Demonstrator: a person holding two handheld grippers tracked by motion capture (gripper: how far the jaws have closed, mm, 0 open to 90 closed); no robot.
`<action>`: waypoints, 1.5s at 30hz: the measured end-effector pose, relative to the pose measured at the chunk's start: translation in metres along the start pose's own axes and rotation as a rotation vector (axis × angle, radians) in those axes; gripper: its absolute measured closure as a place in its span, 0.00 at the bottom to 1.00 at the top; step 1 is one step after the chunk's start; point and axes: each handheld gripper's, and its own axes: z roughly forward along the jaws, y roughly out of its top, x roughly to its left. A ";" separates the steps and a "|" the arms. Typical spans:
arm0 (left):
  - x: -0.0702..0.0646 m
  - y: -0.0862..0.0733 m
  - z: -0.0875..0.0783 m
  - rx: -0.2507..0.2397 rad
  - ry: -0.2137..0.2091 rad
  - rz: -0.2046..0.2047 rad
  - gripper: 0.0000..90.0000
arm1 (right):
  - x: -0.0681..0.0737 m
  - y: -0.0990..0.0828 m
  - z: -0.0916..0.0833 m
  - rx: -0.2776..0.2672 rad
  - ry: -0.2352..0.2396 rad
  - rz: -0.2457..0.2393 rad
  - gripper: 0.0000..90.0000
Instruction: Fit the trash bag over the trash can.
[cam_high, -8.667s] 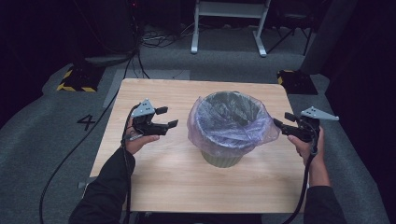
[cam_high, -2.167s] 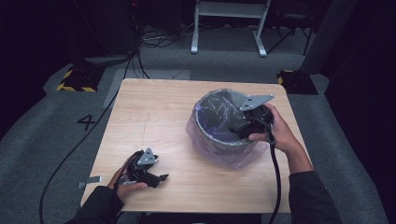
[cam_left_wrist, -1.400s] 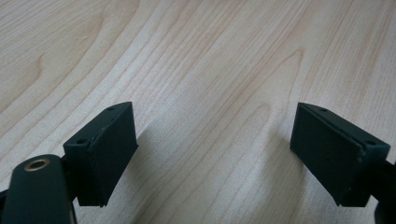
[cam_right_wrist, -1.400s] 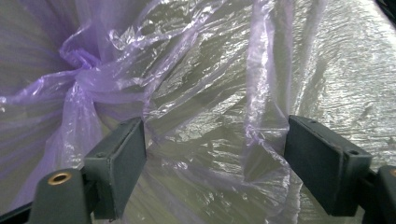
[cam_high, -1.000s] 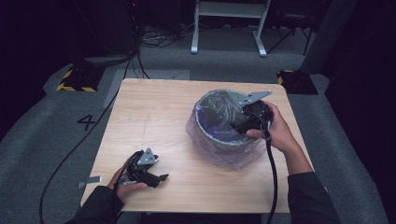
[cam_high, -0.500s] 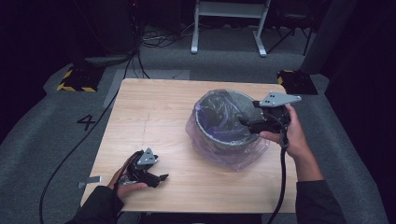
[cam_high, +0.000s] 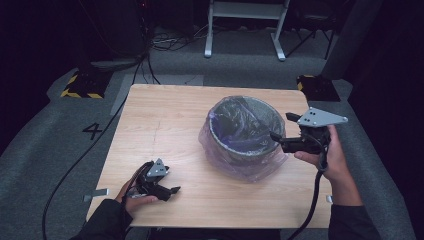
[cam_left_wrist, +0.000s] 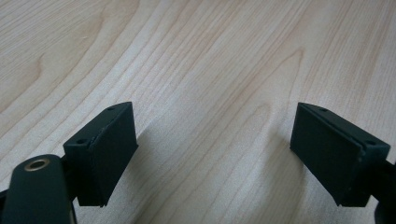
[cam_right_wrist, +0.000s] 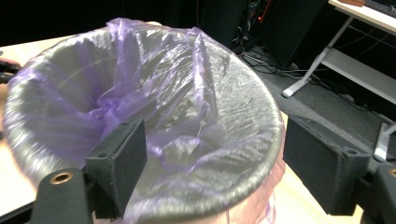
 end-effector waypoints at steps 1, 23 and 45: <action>0.000 0.000 0.000 0.000 0.000 0.000 0.16 | 0.000 -0.001 -0.002 -0.001 0.006 0.001 0.24; 0.000 0.000 0.000 0.000 -0.001 0.000 0.16 | -0.001 -0.050 -0.028 0.029 0.012 -0.010 0.23; 0.000 0.000 0.000 0.001 -0.001 0.001 0.16 | 0.012 -0.146 -0.002 0.203 -0.003 0.016 0.22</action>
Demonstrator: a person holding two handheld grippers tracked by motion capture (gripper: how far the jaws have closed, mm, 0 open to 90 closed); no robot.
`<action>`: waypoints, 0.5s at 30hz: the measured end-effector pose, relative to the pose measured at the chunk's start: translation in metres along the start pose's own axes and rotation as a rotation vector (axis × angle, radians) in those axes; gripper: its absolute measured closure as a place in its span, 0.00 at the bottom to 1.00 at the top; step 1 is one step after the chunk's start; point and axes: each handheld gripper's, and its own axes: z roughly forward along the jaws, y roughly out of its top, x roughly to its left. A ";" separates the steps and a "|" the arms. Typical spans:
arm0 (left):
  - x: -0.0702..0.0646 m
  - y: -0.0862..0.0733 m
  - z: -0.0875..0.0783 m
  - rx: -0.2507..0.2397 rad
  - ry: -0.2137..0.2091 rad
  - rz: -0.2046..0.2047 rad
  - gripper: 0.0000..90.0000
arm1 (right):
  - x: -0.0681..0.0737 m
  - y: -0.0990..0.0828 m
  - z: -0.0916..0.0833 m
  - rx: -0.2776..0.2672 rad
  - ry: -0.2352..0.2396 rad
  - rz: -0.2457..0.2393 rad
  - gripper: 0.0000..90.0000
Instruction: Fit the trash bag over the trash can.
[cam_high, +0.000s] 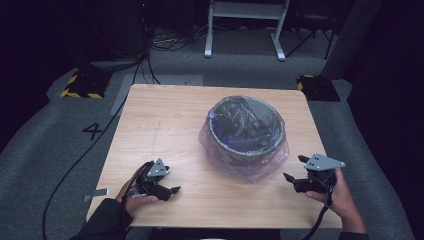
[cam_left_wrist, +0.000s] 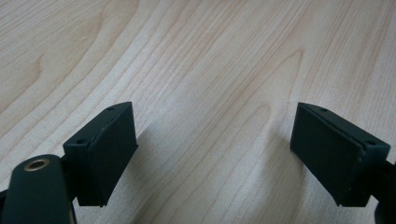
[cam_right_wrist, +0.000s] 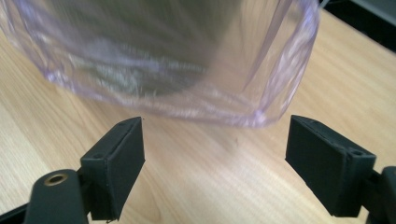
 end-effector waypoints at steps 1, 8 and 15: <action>0.000 0.000 0.000 0.001 0.000 -0.001 0.16 | 0.001 -0.004 0.002 0.003 -0.005 0.006 0.22; 0.000 0.000 0.000 0.000 -0.001 0.000 0.16 | 0.001 -0.027 0.012 0.041 -0.011 0.042 0.21; 0.000 0.000 0.000 0.000 -0.001 0.000 0.16 | -0.003 -0.058 0.025 0.074 0.019 0.145 0.21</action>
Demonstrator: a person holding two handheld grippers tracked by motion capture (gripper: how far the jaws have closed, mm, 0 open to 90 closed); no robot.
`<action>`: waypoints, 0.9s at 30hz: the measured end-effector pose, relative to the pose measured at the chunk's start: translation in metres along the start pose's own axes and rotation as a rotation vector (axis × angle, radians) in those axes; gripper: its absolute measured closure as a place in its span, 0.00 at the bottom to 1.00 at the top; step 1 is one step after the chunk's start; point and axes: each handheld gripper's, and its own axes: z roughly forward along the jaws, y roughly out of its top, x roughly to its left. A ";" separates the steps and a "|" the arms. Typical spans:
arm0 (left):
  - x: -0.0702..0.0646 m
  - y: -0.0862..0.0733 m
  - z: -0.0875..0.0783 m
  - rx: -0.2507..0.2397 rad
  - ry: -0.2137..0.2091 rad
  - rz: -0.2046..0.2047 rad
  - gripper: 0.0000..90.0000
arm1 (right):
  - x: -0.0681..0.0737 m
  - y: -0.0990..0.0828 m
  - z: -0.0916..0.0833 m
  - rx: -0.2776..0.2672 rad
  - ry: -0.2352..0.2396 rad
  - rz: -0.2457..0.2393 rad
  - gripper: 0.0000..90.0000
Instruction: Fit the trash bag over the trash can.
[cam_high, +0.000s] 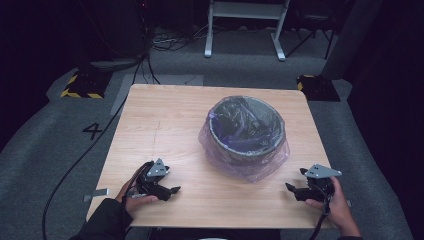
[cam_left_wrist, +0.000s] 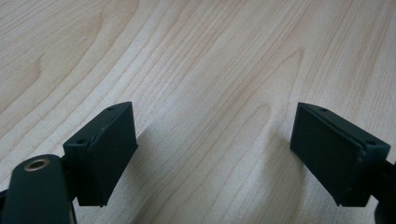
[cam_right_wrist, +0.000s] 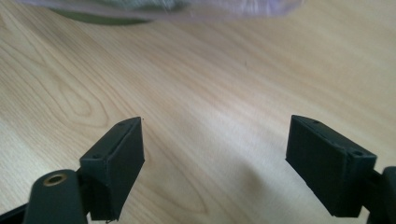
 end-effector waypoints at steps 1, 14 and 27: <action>0.000 0.000 0.000 0.000 0.000 0.000 0.16 | -0.002 -0.004 0.001 0.001 0.002 0.018 0.21; 0.000 0.000 0.000 0.001 -0.003 0.002 0.16 | -0.012 -0.026 0.001 -0.025 -0.024 0.149 0.21; 0.000 0.000 0.000 0.001 -0.007 0.004 0.16 | -0.012 -0.026 0.001 -0.022 -0.026 0.153 0.20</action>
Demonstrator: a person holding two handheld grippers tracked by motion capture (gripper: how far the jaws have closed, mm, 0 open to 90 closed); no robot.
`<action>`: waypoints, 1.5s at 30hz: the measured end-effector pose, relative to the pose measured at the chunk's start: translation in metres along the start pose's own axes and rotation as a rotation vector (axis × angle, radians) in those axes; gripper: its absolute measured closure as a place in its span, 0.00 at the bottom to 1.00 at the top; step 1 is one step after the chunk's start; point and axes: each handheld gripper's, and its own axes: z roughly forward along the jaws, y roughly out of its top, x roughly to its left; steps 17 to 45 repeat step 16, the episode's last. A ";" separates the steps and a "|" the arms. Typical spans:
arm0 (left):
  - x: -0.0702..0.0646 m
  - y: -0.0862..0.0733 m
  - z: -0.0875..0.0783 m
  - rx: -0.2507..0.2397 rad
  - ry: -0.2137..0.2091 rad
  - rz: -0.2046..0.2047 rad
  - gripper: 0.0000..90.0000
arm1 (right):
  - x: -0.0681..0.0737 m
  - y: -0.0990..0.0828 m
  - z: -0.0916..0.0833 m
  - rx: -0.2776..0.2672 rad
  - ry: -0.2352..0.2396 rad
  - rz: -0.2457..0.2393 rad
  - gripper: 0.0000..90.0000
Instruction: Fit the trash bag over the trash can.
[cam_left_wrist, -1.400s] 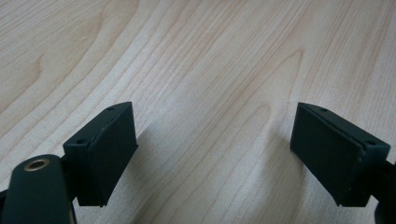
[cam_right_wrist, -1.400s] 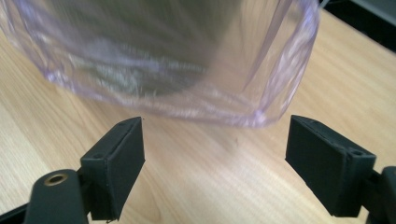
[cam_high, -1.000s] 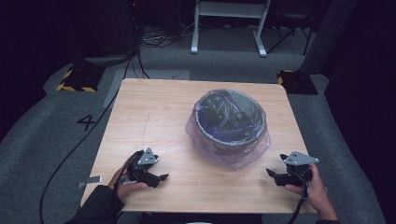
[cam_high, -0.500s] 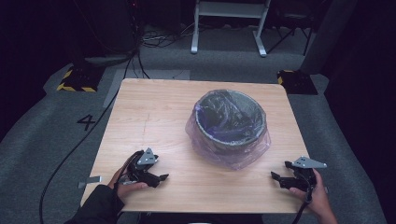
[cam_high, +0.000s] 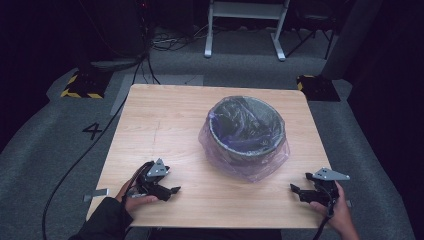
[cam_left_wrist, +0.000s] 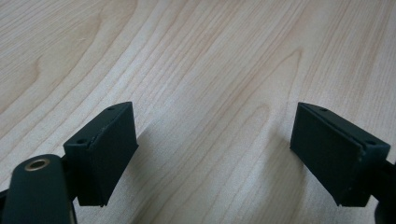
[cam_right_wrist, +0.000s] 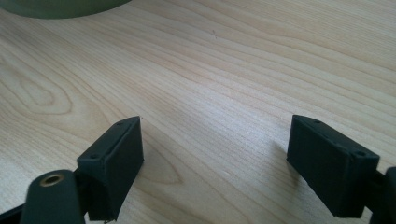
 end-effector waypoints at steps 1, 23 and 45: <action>0.000 0.000 0.000 0.001 0.000 0.000 0.16 | 0.000 0.000 0.000 0.000 -0.001 0.000 0.20; 0.000 0.000 0.000 -0.001 -0.004 0.003 0.16 | 0.000 0.000 0.000 0.000 0.000 0.000 0.20; 0.000 0.000 0.000 -0.001 -0.004 0.003 0.16 | 0.000 0.000 0.000 0.000 0.000 0.000 0.20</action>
